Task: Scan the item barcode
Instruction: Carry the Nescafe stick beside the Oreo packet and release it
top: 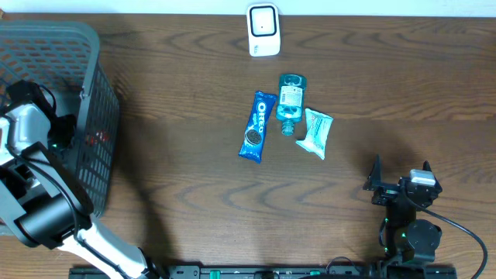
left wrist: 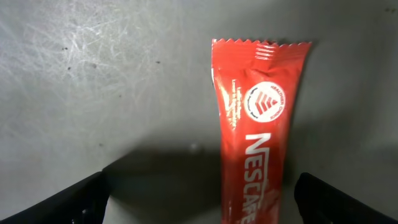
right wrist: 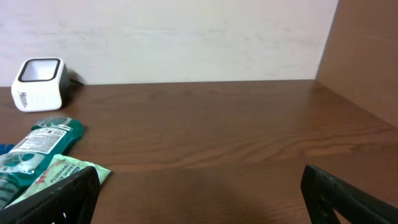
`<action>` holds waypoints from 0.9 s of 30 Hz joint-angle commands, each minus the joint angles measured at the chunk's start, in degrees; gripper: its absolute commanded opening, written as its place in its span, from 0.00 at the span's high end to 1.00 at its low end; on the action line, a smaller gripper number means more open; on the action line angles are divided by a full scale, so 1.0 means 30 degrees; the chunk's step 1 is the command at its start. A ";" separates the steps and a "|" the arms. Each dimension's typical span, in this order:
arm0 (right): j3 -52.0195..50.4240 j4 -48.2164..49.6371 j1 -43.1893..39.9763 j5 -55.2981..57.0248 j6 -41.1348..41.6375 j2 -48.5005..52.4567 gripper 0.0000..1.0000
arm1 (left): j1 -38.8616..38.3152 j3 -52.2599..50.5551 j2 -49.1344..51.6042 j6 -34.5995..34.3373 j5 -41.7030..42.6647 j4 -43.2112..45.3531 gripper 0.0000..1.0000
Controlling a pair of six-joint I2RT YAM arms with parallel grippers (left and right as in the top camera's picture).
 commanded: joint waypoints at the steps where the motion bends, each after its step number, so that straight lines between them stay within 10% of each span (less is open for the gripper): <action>1: -0.0022 -0.0066 0.0182 0.0029 -0.0219 -0.0102 0.01 | 0.0007 -0.0146 0.1486 0.0058 0.0379 0.0095 0.04; 9: -0.0022 -0.0066 0.0182 0.0029 -0.0219 -0.0102 0.01 | 0.0007 -0.0146 0.2586 0.2135 0.0372 -0.1042 0.93; 27: -0.0022 -0.0066 0.0182 0.0029 -0.0219 -0.0102 0.01 | 0.0168 0.1056 -0.6601 0.5085 0.0313 -0.2688 0.93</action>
